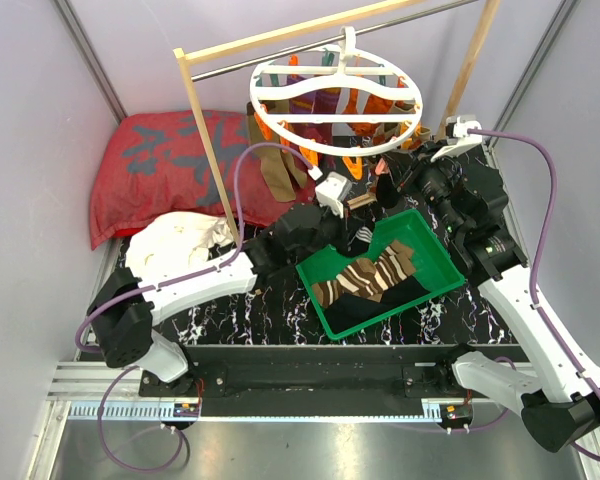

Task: Clip the socks to the hanger
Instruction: Clamp the sock onto the hanger.

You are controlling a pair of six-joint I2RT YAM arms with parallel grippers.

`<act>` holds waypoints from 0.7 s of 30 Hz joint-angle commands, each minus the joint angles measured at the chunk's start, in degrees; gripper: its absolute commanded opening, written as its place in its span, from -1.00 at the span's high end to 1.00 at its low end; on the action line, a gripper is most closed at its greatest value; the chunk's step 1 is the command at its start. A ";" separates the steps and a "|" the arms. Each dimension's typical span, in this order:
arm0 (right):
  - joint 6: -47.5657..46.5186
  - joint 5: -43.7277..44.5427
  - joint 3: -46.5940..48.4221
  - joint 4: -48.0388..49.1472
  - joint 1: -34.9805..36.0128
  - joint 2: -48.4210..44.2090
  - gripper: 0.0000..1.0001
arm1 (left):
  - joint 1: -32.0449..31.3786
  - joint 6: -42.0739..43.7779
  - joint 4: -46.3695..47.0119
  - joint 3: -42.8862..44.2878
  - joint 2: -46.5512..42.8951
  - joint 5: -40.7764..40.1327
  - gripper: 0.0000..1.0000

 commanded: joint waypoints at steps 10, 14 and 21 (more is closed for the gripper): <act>-1.87 -3.22 -1.08 0.06 0.05 -0.56 0.75 | 2.39 -0.80 18.44 5.11 0.11 -1.94 1.00; -1.96 -3.57 -1.35 0.06 0.05 -0.38 0.75 | 2.56 -0.80 18.88 6.35 0.73 -1.67 1.00; -1.26 -4.36 -1.52 0.85 0.14 0.06 0.73 | 2.57 -0.97 18.35 8.37 1.96 -0.88 1.00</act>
